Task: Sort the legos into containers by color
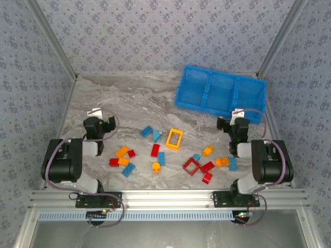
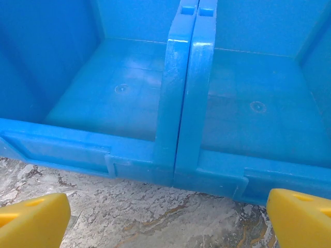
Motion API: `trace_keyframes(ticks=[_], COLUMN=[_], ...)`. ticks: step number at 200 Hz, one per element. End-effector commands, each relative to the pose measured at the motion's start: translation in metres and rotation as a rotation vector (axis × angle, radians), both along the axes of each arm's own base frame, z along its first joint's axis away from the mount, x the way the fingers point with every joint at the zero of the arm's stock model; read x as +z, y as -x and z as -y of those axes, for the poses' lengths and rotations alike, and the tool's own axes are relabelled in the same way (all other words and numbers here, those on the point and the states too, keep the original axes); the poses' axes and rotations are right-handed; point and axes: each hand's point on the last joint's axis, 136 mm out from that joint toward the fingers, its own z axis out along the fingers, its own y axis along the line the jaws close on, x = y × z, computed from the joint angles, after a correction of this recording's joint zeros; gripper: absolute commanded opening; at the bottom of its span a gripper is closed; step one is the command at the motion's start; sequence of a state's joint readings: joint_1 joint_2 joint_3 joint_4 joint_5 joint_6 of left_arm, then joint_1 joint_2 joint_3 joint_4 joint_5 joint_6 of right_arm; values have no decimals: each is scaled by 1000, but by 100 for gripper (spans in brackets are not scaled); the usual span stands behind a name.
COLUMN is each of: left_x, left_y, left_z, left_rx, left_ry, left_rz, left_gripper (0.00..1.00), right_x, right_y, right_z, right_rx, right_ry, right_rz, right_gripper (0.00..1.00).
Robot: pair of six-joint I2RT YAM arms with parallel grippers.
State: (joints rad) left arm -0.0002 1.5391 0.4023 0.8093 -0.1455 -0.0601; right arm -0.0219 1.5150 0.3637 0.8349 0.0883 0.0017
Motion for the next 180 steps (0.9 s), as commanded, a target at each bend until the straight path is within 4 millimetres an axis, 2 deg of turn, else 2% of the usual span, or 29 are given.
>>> trace_keyframes(ticks=[1,133,144,155,172,180], left_x=[8,11,26,59,135,167], left_y=[-2,-2,1,6,22,33], left_z=[-2,-1,9,17,40,49], left_rx=[-2,-5,-47,-29,-54,-62], left_ry=[-6,-6,-33,-100,-114,-116], left_rz=[31,43,30,49,212,270], left_gripper=[98,98,98,98,98,98], right_x=[2,2,7,24,84,121], right_y=[-4,-4,-4,-1,5,10], right_z=[1,1,0,-1,1,-3], right_rx=[6,5,8,-2,-61,-64], right_ry=[4,5,3,34,28,22], right_rz=[0,-1,17,-10,-9,40], right_gripper=[100,100,100,100,100,100])
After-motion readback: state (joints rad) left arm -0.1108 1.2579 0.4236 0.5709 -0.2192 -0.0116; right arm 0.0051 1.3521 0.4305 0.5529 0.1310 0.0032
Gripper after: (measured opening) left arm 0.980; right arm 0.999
